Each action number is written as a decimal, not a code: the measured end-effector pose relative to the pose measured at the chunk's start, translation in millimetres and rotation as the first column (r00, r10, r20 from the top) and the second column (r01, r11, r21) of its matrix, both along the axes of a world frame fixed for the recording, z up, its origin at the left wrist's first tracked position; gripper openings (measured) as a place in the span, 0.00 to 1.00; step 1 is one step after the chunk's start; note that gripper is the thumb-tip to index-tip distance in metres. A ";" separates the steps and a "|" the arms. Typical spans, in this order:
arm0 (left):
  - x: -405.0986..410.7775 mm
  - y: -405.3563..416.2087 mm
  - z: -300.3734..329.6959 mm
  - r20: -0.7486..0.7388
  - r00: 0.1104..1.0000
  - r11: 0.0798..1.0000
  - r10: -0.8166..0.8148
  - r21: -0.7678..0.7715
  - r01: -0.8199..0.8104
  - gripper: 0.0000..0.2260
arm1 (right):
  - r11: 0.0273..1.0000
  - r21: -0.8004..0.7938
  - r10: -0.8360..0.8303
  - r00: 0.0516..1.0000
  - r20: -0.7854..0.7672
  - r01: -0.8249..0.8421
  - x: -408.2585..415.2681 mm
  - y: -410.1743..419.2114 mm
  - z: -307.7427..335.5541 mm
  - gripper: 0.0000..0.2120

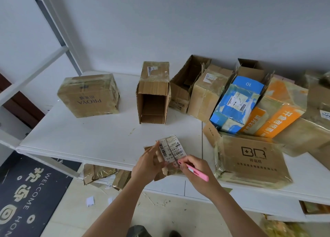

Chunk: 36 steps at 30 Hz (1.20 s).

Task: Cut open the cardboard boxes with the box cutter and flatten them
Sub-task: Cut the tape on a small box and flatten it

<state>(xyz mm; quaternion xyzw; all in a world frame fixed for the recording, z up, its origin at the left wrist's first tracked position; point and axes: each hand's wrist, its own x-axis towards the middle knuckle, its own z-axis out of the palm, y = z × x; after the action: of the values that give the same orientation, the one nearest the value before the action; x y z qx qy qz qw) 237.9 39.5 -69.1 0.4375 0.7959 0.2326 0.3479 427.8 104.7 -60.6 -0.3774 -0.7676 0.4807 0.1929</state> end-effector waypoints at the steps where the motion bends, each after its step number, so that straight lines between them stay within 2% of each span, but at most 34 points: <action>1: 0.0 0.0 0.2 -0.003 1.000 1.000 0.001 0.002 -0.001 0.38 | 1.000 0.005 0.002 1.000 0.000 -0.002 0.5 -0.7 0.7 0.06; 15: -4.6 3.2 -13.9 -0.052 0.999 1.000 -0.016 0.002 0.016 0.39 | 0.997 -0.009 0.074 0.996 0.049 -0.073 17.7 -4.4 1.2 0.06; 19: -7.2 9.7 -10.4 -0.282 0.955 0.991 -0.096 -0.117 0.065 0.39 | 0.996 -0.031 0.085 0.995 0.053 -0.083 20.6 -2.4 6.0 0.04; 21: -9.5 16.6 -6.4 -0.376 0.913 0.983 -0.158 -0.144 0.111 0.40 | 0.997 -0.059 0.042 0.998 0.038 -0.040 24.8 -0.5 9.0 0.04; 23: -13.9 23.9 -6.2 -0.404 0.889 0.975 -0.213 -0.139 0.171 0.43 | 0.998 -0.060 -0.036 0.999 -0.014 0.035 30.4 -0.9 10.6 0.04; 26: -22.4 30.3 -6.0 -0.290 0.912 0.956 -0.291 -0.131 0.263 0.49 | 0.989 -0.022 -0.148 0.982 -0.116 0.147 32.2 -8.3 8.3 0.03; 29: -23.8 28.8 -5.6 -0.222 0.946 0.971 -0.238 -0.070 0.227 0.37 | 0.962 -0.025 -0.272 0.946 -0.179 0.272 25.0 -18.4 -0.8 0.02; 31: -19.6 22.6 -5.7 -0.216 0.961 0.985 -0.170 -0.039 0.165 0.34 | 0.951 -0.048 -0.308 0.926 -0.218 0.305 18.0 -22.1 -7.4 0.04; 36: -3.1 0.1 -3.5 -0.483 0.876 1.000 0.006 0.026 0.008 0.40 | 0.916 -0.265 -0.383 0.858 -0.343 0.303 -8.7 -10.1 -11.1 0.04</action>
<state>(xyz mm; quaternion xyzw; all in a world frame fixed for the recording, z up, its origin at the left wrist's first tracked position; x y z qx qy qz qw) 234.8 39.6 -72.5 0.4866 0.8541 0.1267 0.1328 419.0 94.5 -71.7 -0.4234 -0.5814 0.5786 0.3846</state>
